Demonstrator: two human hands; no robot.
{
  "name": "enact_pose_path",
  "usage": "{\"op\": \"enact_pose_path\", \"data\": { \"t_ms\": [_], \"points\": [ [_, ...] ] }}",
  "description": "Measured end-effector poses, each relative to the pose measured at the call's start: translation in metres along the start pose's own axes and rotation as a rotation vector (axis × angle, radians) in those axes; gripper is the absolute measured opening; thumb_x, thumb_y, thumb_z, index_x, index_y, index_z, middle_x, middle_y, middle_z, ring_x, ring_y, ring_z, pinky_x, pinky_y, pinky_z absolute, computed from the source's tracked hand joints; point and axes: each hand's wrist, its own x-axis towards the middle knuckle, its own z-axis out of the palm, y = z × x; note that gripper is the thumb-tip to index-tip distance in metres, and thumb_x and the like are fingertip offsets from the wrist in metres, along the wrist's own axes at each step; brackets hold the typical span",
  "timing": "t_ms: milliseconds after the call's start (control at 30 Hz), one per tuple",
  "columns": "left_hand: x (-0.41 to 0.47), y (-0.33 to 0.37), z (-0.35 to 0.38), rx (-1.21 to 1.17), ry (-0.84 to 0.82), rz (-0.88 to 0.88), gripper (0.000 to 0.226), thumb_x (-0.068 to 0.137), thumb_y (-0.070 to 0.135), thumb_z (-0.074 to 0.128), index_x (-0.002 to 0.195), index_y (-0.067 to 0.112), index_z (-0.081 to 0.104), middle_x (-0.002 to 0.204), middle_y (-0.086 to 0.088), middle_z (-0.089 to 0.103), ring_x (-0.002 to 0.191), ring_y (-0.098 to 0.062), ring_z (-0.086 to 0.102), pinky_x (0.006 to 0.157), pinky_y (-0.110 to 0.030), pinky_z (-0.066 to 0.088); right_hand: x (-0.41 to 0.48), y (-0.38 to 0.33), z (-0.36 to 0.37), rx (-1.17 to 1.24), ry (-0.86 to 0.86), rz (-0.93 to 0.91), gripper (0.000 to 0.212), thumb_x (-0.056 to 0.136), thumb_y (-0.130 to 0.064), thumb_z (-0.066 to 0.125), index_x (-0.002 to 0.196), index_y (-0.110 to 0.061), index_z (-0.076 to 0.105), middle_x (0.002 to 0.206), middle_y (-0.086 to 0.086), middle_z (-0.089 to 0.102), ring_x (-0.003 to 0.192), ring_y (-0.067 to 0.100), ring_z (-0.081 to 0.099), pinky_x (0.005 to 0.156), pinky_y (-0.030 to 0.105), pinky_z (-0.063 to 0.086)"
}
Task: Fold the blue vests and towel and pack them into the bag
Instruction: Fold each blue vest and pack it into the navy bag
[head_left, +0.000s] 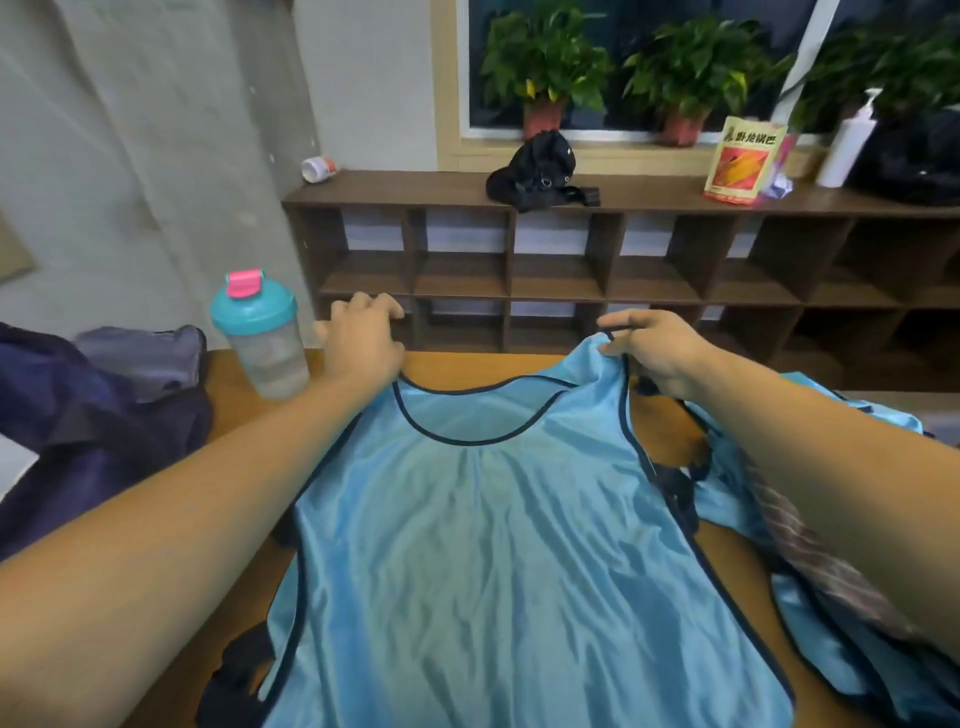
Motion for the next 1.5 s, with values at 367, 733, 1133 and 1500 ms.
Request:
{"op": "enact_pose_path", "data": {
  "t_ms": [367,733,1133,1500],
  "points": [
    [-0.018,0.109,0.058,-0.419,-0.231,0.360,0.021,0.083,0.037,0.085,0.097,0.032,0.071,0.093,0.011,0.061,0.087,-0.008,0.061,0.086,-0.036,0.054,0.014,0.002,-0.004,0.202,-0.072,0.005,0.035,0.092,-0.005,0.077,0.123,-0.019,0.074,0.116,0.013,0.078,0.109,0.030,0.075,0.091,0.038,0.062],
    [-0.018,0.116,0.106,-0.352,-0.175,0.419,0.013,0.092,0.021,0.072,0.083,0.029,0.067,0.086,0.011,0.059,0.081,-0.009,0.060,0.076,-0.044,0.057,0.017,0.044,-0.005,0.450,-0.030,-0.032,0.035,0.094,-0.004,0.075,0.125,-0.019,0.075,0.117,0.013,0.078,0.109,0.030,0.076,0.096,0.039,0.061],
    [-0.013,0.158,0.103,-0.212,-0.166,0.581,0.028,0.091,0.042,0.073,0.102,0.029,0.050,0.096,0.007,0.046,0.085,-0.021,0.054,0.063,-0.037,0.042,0.015,0.039,-0.005,0.613,-0.121,-0.097,0.040,0.098,-0.006,0.072,0.136,-0.018,0.068,0.123,0.018,0.075,0.104,0.027,0.075,0.092,0.039,0.062],
    [0.009,0.147,0.084,-0.321,0.041,0.633,0.010,0.097,0.019,0.063,0.101,0.027,0.067,0.094,0.009,0.054,0.080,-0.014,0.057,0.066,-0.032,0.050,0.019,0.042,-0.006,0.468,0.084,-0.093,0.032,0.094,-0.008,0.076,0.124,-0.020,0.074,0.115,0.010,0.078,0.110,0.031,0.075,0.093,0.043,0.062]
  ]
}}
